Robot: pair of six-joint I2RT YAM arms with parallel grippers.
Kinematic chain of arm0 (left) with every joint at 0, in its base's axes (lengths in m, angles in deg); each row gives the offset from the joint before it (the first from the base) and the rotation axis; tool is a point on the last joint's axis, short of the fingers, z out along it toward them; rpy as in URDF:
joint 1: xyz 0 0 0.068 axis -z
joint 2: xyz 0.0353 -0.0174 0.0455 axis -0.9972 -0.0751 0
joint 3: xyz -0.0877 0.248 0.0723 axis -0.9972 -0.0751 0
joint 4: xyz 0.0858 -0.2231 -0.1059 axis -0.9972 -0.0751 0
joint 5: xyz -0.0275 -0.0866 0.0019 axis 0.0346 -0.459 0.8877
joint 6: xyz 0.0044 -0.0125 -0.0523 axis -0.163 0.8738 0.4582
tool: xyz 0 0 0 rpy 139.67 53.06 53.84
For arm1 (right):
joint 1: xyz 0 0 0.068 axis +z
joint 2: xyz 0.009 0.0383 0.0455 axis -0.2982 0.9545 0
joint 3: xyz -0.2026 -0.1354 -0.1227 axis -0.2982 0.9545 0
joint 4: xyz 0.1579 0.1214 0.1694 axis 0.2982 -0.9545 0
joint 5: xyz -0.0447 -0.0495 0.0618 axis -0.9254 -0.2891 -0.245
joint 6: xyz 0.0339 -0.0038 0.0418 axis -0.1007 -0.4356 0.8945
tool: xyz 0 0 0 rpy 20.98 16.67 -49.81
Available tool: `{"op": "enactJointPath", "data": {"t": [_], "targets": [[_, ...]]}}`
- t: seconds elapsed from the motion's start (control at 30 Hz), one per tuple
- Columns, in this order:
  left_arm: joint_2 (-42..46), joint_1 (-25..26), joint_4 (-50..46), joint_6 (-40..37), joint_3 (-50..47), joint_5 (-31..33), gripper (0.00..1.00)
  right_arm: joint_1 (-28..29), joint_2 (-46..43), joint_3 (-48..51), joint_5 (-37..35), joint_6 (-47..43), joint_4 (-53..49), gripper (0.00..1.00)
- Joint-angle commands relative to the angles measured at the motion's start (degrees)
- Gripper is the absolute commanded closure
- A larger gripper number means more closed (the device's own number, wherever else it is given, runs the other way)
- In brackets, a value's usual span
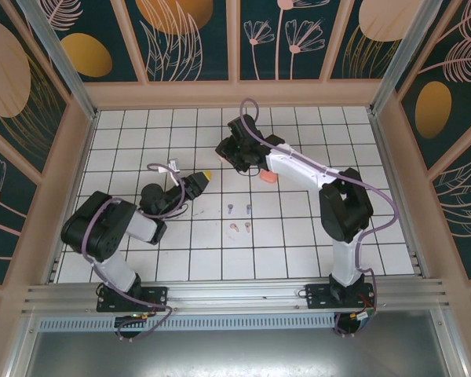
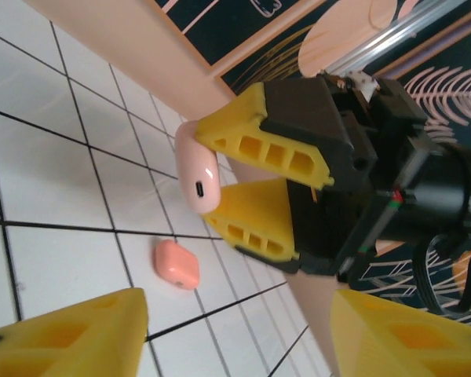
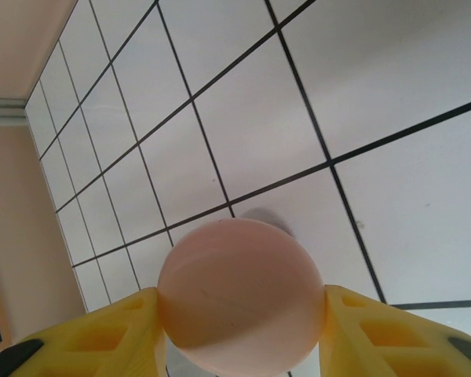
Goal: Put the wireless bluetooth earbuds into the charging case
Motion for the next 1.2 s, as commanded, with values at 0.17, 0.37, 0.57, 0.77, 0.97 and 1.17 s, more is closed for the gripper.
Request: {"op": "enactJointPath", "data": {"t": [0.17,0.37,0.57,0.77,0.97,1.17], "targets": [[-8.3,1.8,9.9,3.1,6.9,0.5,0.48,1.6,-3.1,-1.2,1.1,2.1,1.8,0.53],[-10.5,2.1,9.9,2.8,9.2,0.5,0.5,2.0,-4.1,-0.5,1.0,1.9,1.8,0.53],[-11.8,2.3,9.9,2.9,11.1,0.6,0.53,2.4,-4.8,-0.2,0.9,1.8,1.7,0.53],[-12.4,2.6,10.1,3.0,12.7,1.1,0.54,2.8,-5.2,0.3,0.5,1.8,1.5,0.53],[-12.4,2.6,10.5,3.0,13.4,1.8,0.55,2.8,-5.8,1.3,0.2,1.8,1.5,0.53],[-12.4,2.6,10.6,2.7,13.8,2.5,0.62,2.9,-6.2,1.9,0.1,1.8,1.6,0.53]]}}
